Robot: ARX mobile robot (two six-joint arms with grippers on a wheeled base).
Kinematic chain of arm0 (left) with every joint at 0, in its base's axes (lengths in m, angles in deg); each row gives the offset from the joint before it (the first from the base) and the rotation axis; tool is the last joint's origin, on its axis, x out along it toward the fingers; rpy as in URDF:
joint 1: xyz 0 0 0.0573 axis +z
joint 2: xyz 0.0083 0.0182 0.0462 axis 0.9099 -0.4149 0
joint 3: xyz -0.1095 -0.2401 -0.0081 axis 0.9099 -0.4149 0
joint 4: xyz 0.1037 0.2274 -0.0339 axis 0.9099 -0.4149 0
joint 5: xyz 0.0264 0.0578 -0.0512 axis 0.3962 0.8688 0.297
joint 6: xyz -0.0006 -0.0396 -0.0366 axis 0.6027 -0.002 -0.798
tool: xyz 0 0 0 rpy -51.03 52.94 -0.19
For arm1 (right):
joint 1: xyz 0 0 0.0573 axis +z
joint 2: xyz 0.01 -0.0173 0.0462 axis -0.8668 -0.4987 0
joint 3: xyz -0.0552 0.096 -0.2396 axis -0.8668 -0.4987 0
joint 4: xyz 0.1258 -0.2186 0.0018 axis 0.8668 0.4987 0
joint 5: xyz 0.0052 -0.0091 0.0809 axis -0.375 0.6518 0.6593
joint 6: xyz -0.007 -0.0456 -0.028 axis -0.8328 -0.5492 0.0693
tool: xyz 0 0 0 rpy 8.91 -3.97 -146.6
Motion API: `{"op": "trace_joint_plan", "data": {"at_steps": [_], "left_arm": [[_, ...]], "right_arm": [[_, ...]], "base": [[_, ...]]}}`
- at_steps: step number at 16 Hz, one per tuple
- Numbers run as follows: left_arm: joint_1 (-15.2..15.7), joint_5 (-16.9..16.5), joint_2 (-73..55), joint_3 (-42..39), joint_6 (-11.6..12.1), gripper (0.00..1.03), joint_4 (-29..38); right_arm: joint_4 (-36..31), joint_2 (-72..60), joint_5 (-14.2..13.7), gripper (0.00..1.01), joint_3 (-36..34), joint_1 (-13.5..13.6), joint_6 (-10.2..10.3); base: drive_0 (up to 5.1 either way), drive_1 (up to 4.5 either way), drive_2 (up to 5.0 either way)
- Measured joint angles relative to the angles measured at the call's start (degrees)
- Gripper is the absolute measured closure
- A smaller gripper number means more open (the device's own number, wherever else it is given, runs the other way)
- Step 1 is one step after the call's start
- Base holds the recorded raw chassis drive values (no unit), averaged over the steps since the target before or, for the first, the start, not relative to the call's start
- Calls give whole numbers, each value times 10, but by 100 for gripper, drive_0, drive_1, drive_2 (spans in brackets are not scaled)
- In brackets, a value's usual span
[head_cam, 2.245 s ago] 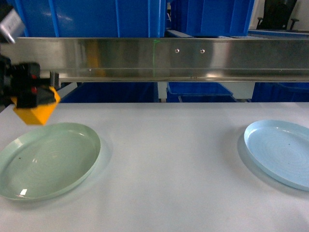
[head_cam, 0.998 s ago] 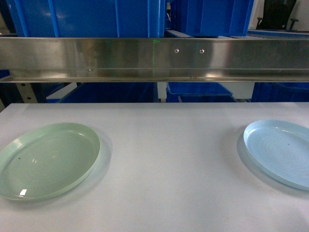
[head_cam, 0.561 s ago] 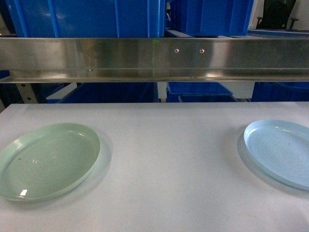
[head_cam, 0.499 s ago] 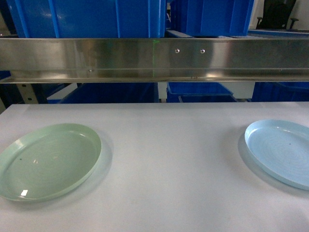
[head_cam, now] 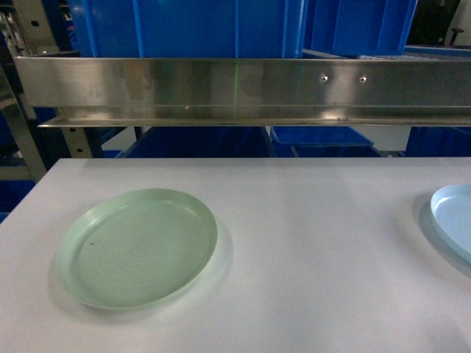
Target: Sort and place red and yellow blocks in left bins
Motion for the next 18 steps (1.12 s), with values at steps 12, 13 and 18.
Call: {"op": "trace_joint_plan", "data": {"at_steps": [12,13,18], "left_arm": [[0,0,0,0,0,76,-1],[1,1,0,0,0,76,0],[2,2,0,0,0,76,0]], "right_arm": [[0,-1,0,73,0,0,0],[0,-1,1,73,0,0,0],[-1,0,1,73,0,0,0]], "base": [[-476,140,344],[-492,253,253],[-504,242,242]]}}
